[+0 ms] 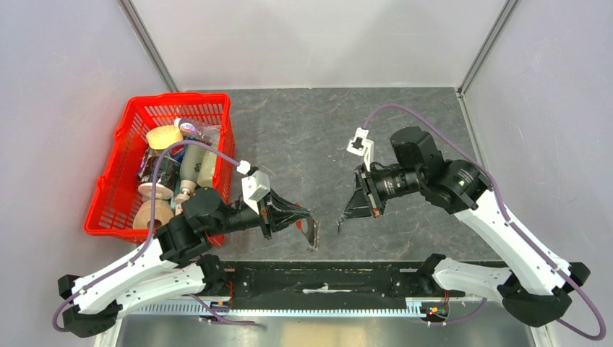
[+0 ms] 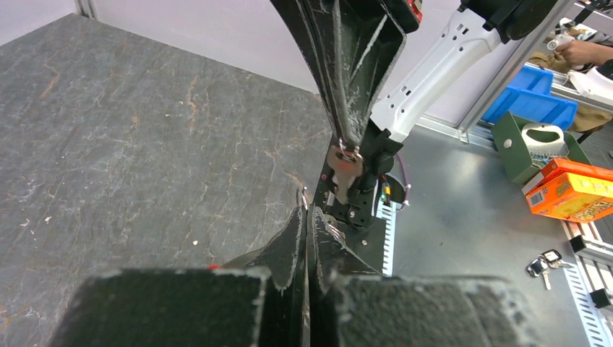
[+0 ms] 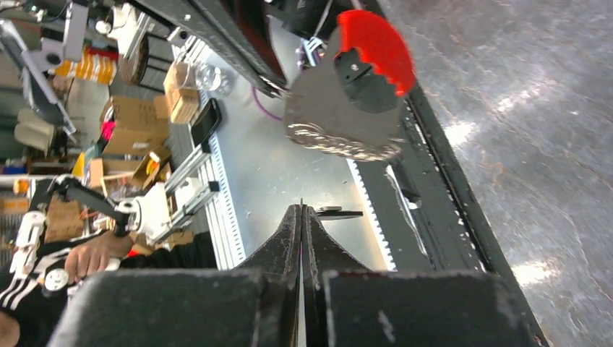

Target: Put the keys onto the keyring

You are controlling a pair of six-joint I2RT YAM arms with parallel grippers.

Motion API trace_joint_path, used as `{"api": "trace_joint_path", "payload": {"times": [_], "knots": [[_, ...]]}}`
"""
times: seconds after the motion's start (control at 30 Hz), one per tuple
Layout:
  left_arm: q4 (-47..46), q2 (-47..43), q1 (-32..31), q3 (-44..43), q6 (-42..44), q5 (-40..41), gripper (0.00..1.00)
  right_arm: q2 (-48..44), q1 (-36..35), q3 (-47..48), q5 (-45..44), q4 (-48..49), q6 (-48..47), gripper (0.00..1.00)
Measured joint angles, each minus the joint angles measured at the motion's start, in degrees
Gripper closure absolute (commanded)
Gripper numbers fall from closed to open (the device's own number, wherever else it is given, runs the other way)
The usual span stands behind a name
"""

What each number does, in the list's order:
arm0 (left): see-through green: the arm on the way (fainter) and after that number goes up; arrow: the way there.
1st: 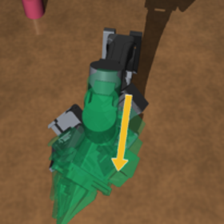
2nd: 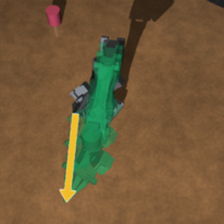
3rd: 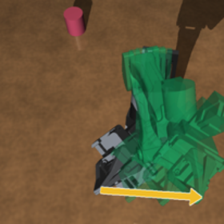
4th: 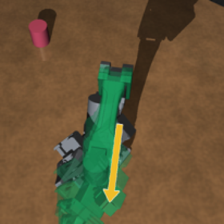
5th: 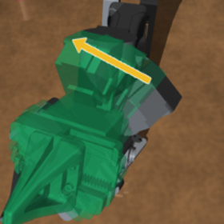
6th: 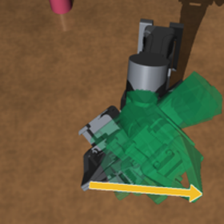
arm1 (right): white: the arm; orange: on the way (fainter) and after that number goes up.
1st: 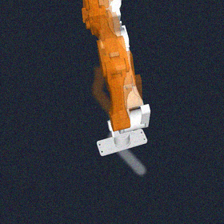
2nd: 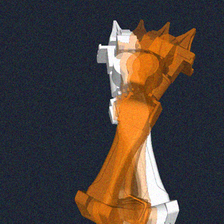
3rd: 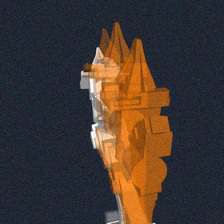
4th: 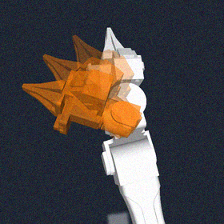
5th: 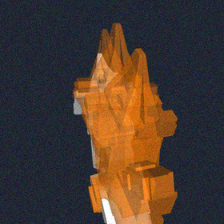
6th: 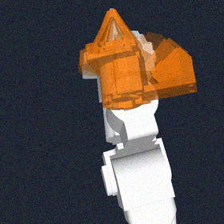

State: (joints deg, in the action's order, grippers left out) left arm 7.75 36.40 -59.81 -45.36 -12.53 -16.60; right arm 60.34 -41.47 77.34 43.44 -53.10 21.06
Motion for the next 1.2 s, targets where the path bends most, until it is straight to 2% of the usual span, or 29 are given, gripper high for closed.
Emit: {"api": "trace_joint_path", "payload": {"times": [0.2,0.53,0.77,1.2], "knots": [[-0.57,0.37,0.0,0.0,1.29,0.02,0.98,4.46,-4.57,4.28,1.97,0.52,-0.04,1.0],[-1.66,-1.77,0.0,0.2,2.03,-0.02,0.98,11.52,-6.54,12.74,2.47,1.25,0.81,1.0],[-2.34,-2.82,0.0,0.39,2.16,-0.04,0.98,15.15,-8.15,14.64,2.69,1.66,1.68,1.0],[-2.29,-2.99,0.0,0.68,2.43,-0.09,0.98,16.46,-9.07,17.11,2.93,2.62,2.75,1.0]]}}
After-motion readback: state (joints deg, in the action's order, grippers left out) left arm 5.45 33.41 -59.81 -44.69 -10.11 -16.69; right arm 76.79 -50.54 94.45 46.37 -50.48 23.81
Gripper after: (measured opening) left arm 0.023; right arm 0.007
